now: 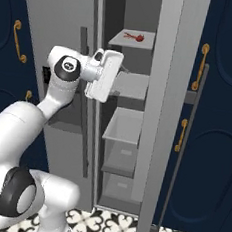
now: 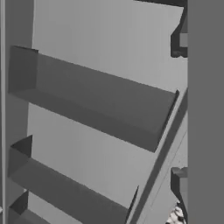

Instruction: Take the strawberry from the fridge and place it on top of the pancake, located on the dining counter.

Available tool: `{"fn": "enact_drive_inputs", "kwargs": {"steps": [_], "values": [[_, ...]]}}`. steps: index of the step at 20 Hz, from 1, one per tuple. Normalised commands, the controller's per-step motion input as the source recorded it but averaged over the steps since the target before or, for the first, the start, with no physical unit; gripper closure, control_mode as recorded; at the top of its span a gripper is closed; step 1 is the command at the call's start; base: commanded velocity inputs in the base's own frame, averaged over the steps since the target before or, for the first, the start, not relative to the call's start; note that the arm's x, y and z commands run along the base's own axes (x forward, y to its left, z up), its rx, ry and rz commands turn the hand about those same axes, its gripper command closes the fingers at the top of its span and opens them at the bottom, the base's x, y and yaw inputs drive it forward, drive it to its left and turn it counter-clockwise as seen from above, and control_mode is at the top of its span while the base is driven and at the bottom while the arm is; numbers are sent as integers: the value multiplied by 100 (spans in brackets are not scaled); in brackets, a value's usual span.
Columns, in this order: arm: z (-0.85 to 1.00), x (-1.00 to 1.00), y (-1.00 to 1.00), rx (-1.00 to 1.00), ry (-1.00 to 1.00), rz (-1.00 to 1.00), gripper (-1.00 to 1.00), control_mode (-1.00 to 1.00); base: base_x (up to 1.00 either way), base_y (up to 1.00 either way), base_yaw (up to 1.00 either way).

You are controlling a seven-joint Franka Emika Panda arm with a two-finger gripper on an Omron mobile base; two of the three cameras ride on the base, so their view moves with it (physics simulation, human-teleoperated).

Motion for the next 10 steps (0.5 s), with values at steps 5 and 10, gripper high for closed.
{"fn": "enact_drive_inputs", "kwargs": {"steps": [5,10], "values": [[-49,-11,100,45,-27,-18,-100,-100,0,0,0],[-82,-54,79,82,-32,-28,-100,-100,0,0,0]]}}
